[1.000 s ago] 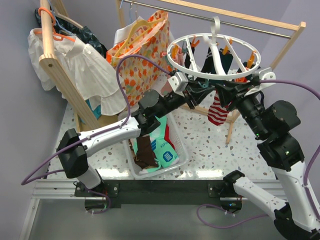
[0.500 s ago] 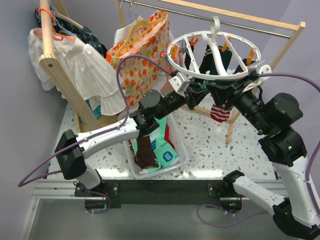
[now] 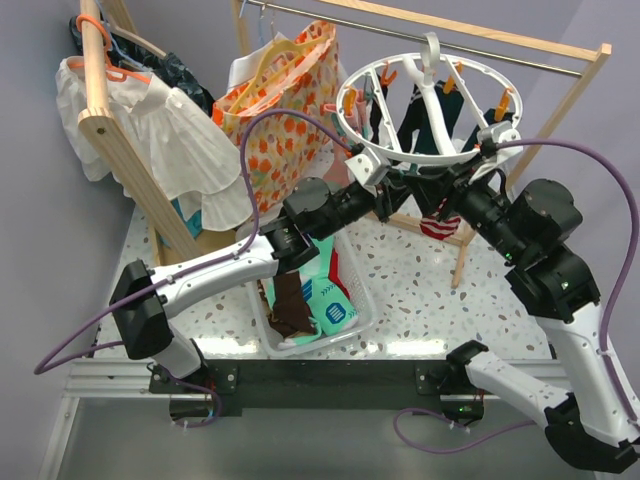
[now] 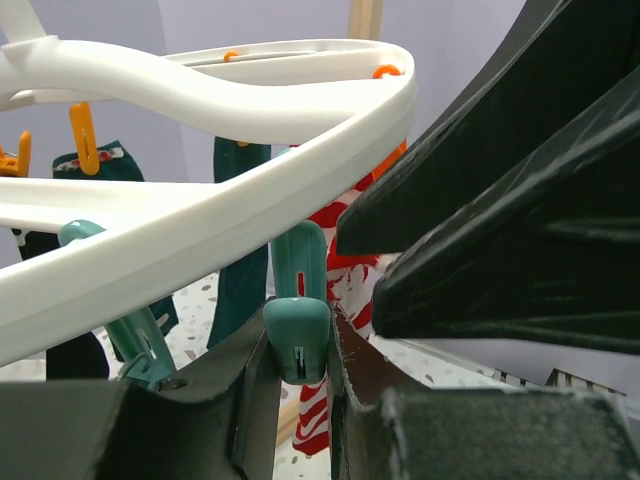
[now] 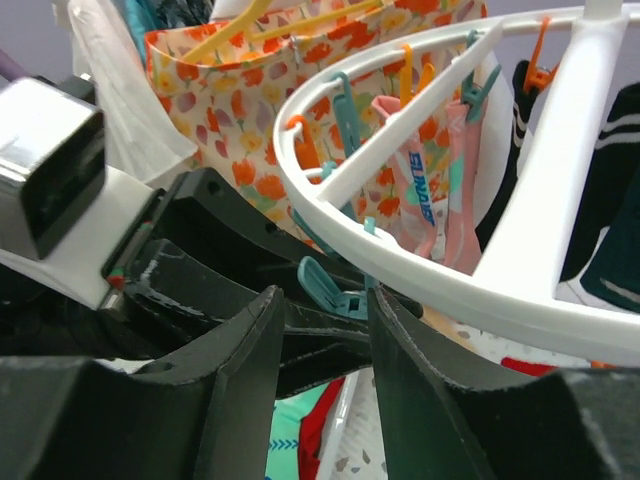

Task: Clip the socks to the hanger
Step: Open the clamp at the hanger.

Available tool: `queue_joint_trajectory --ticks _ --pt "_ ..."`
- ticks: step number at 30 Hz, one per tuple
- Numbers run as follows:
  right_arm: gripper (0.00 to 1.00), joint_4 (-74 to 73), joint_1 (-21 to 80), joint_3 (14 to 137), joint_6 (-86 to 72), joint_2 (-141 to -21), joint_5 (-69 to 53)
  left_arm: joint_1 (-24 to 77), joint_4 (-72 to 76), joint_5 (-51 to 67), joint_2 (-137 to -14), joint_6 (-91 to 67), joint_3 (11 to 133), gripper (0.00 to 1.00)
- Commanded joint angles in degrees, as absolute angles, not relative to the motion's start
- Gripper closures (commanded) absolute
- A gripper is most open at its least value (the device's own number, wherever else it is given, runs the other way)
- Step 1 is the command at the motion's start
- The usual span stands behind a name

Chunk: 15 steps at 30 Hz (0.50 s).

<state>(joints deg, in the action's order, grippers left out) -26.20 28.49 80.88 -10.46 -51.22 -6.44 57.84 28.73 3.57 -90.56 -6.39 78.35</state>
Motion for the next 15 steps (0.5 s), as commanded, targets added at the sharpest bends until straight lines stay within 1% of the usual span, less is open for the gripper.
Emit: queue_joint_trajectory --ticks 1,6,15 --pt "0.56 -27.2 28.5 79.2 -12.5 -50.6 -4.3 58.4 28.3 2.8 -89.0 -5.0 81.1 0.8" --pt "0.5 -26.2 28.4 77.6 -13.9 -50.7 -3.7 58.4 27.7 3.2 -89.1 -4.8 81.2 0.8" --pt "0.44 -20.4 28.4 77.7 -17.7 -53.0 -5.5 59.1 26.7 3.3 -89.9 -3.6 81.8 0.79"
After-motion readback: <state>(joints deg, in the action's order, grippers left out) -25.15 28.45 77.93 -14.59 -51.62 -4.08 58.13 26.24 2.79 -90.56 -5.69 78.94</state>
